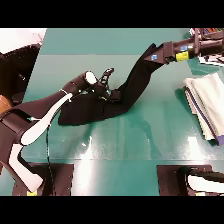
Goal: Fold the shirts.
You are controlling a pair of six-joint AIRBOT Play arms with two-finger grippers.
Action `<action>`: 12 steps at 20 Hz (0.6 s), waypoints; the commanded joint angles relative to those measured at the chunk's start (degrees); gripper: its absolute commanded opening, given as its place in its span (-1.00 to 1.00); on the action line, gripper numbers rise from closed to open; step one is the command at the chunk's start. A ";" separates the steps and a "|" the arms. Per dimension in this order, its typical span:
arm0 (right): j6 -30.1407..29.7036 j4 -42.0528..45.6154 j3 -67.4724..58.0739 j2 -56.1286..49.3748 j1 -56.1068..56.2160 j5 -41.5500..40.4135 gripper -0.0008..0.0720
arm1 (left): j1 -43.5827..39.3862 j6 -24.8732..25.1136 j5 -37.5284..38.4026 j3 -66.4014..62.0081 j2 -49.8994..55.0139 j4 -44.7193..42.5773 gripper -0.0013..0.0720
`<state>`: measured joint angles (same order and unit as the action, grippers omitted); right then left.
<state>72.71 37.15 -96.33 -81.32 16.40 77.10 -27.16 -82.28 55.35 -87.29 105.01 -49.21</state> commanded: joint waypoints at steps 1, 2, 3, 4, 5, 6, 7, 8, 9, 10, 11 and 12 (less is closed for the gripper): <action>-1.11 -0.28 -0.59 -0.85 5.66 -2.27 -0.93 | 3.39 -0.26 3.43 -2.82 -3.96 -6.05 -0.90; -1.79 -0.92 -0.59 -1.60 8.07 -2.86 -0.93 | 5.79 -0.28 3.45 -2.99 -7.28 -8.94 -0.90; -3.48 -3.10 -0.59 -2.71 10.71 -3.98 -0.93 | 8.41 -0.28 4.09 -3.32 -10.51 -11.30 -0.89; -4.90 -5.46 -0.61 -4.00 13.66 -5.77 -0.93 | 11.63 -0.26 5.11 -3.74 -14.08 -13.62 -0.90; -6.99 -7.96 -0.63 -5.68 17.03 -8.26 -0.93 | 14.73 -0.22 5.79 -3.76 -17.55 -15.45 -0.89; -8.57 -9.16 -1.38 -7.69 20.28 -10.25 -0.93 | 18.05 -0.22 6.38 -3.76 -21.18 -17.33 -0.89; -8.98 -8.92 -3.50 -10.60 23.98 -12.15 -0.93 | 21.22 -0.22 6.86 -3.76 -24.50 -19.28 -0.89; -8.98 -8.61 -6.29 -13.90 27.23 -13.60 -0.93 | 23.96 -0.22 7.21 -3.76 -27.23 -20.85 -0.89; -8.98 -7.78 -9.53 -17.55 30.29 -15.30 -0.93 | 26.51 -0.22 7.67 -3.76 -29.51 -21.99 -0.89; -8.98 -6.86 -12.57 -20.96 32.70 -16.13 -0.92 | 29.03 -0.22 8.39 -3.74 -31.61 -22.67 -0.89; -9.01 -7.06 -15.87 -24.41 34.73 -16.04 -0.64 | 31.39 -0.22 9.42 -3.74 -33.22 -22.77 -0.89; -9.68 -7.02 -18.56 -27.12 36.20 -15.63 0.05 | 33.16 -0.20 10.38 -3.74 -34.27 -22.77 -0.89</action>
<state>64.53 30.04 -107.83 -100.44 46.17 63.81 -0.60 -82.52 63.18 -90.94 76.16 -68.84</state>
